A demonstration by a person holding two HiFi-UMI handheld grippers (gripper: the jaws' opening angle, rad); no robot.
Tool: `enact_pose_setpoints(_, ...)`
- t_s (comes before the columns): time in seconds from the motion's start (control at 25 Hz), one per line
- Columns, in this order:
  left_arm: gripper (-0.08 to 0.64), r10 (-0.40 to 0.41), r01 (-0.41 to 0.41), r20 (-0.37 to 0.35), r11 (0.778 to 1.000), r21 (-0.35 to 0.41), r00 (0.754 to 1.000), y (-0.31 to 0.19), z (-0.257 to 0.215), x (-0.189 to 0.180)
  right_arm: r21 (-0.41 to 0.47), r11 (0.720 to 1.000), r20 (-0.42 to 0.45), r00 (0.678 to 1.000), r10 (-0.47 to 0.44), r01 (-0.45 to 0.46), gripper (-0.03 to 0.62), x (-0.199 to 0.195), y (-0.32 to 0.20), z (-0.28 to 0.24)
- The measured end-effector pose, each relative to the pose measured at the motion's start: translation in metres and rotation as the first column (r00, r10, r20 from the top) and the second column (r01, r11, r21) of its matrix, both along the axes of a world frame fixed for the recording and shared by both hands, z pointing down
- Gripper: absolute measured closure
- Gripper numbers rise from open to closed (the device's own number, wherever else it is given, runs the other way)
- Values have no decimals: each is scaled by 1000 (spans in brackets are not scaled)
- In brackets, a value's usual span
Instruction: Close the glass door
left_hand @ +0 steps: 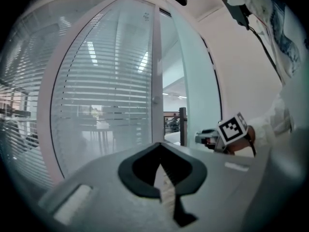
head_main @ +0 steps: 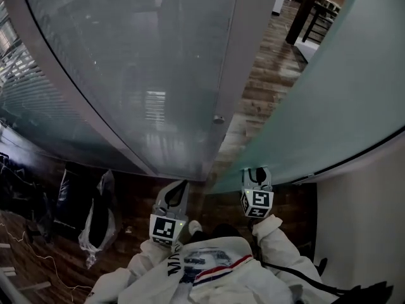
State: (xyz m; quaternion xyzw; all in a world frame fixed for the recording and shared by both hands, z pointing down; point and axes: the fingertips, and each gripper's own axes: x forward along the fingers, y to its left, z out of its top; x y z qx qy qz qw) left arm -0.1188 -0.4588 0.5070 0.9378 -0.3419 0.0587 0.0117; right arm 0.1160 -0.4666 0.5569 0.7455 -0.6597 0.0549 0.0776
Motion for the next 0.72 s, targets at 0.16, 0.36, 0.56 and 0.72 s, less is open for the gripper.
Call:
enact_pose_setpoints(0.16,565,-6,6,-19,1000,20,1000,-3,-7,-10,-23,1000,1,1000,8,-8,464,1,-5,5)
enact_pose_setpoints(0.36,565,13,-13,-24,1000,20,1000,-5,-9,-9,-32,999,-4,1000,31,-31,466,4,-14,3)
enact_pose_setpoints(0.56,565,48,-48,-10,997,66,999,-8,-16,4,-44,999,-3,1000,29,-30,468,7,-24,6)
enact_pose_setpoints(0.72,565,52,-51,-10,998,47,999,-17,-18,13,-39,998,-4,999,46,-46,468,9,-30,8)
